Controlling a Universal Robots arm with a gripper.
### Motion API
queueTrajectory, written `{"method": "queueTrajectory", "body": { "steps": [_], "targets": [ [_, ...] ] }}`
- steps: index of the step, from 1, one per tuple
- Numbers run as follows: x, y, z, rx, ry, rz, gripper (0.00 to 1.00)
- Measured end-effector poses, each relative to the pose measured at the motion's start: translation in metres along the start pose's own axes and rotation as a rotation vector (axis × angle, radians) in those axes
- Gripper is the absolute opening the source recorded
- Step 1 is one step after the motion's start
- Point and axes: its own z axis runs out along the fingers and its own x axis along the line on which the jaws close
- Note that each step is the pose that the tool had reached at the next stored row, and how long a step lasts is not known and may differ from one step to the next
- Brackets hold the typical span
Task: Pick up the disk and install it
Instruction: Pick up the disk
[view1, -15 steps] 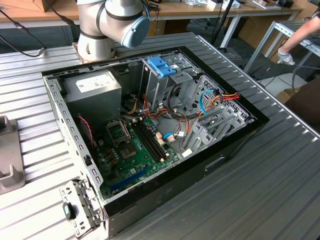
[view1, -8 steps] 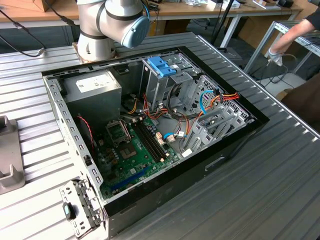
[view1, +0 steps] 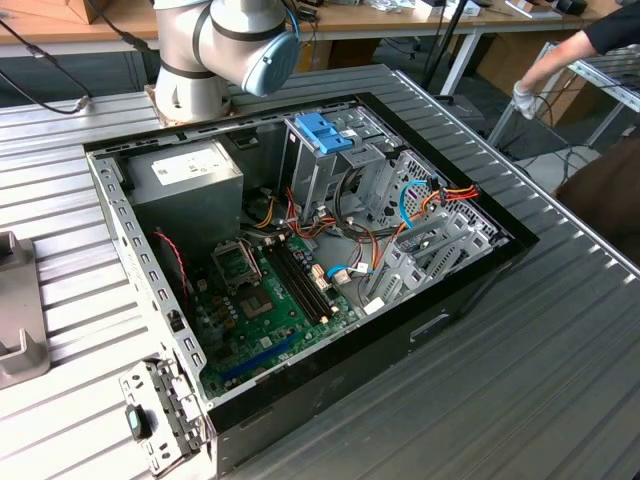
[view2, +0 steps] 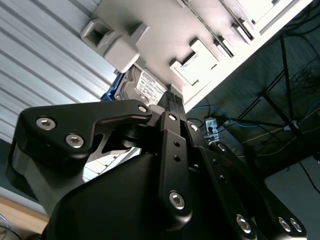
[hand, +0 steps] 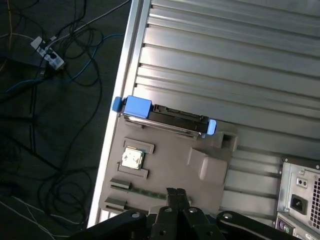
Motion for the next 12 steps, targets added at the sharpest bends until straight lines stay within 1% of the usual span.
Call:
{"method": "queueTrajectory", "body": {
  "steps": [12],
  "targets": [
    [0.0,0.0,0.0,-0.0024,0.0043,-0.097,0.1]
  ]
}}
